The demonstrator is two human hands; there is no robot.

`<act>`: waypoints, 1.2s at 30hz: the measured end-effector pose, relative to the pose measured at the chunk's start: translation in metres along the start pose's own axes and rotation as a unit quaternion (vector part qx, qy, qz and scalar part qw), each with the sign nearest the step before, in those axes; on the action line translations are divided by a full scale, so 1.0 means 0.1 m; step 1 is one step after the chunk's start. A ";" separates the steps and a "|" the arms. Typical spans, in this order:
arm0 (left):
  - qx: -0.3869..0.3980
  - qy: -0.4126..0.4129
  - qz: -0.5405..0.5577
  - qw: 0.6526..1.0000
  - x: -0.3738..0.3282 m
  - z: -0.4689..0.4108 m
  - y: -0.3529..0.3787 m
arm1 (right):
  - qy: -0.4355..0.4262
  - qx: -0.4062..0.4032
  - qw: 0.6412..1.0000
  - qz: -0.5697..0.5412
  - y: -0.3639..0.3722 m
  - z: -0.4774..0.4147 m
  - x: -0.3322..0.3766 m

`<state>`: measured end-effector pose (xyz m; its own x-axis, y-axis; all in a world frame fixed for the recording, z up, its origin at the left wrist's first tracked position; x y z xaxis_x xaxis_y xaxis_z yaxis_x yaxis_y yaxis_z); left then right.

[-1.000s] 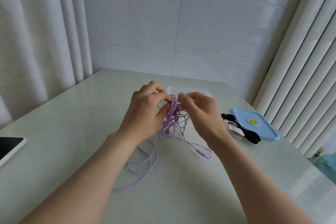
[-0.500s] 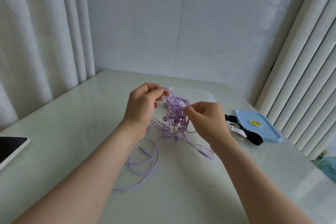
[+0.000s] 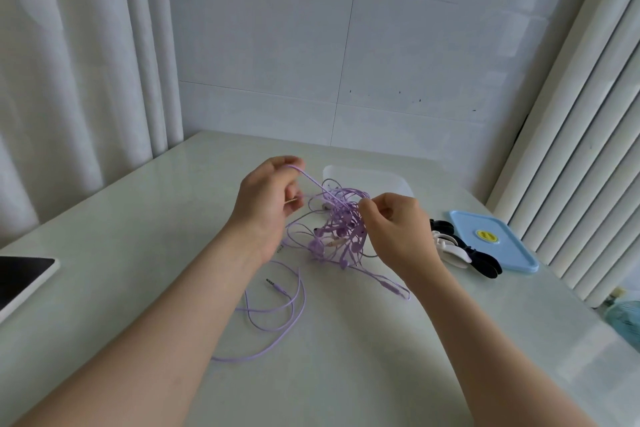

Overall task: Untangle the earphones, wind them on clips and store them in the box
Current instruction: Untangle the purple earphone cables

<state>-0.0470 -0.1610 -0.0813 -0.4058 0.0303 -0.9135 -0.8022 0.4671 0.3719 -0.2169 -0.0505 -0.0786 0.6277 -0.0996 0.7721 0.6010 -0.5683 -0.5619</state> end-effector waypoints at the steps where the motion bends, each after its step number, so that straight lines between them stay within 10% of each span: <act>1: 0.022 -0.028 0.096 0.995 0.03 0.00 0.04 | 0.001 -0.002 1.000 0.002 0.00 -0.01 -0.01; 24: 0.081 0.012 0.280 0.957 -0.08 0.08 0.09 | -0.059 -0.025 0.996 0.066 0.00 0.02 0.14; 28: 0.060 0.072 0.032 0.995 -0.09 0.03 0.04 | -0.076 -0.037 0.991 0.101 0.01 0.01 0.10; 31: 0.031 0.207 -0.388 0.898 -0.14 0.04 0.00 | -0.096 -0.052 0.991 0.079 -0.01 0.01 0.11; 36: 0.063 0.265 -0.467 0.841 -0.12 0.09 0.08 | -0.104 -0.036 0.991 0.074 0.03 0.00 0.11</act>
<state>-0.0449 -0.1497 -0.0685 0.2106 -0.7846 -0.5831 -0.8399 0.1600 -0.5186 -0.2081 -0.0530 -0.0719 0.7996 -0.0208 0.6001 0.4615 -0.6180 -0.6364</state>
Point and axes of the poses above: each hand's wrist, its own z-axis away from the middle knuckle, its own y-axis out of the palm, x = y × z, the point moved 5 cm from there along -z, towards the middle knuckle, and after that the axes turned 9 degrees about x, right-handed, at the moved point
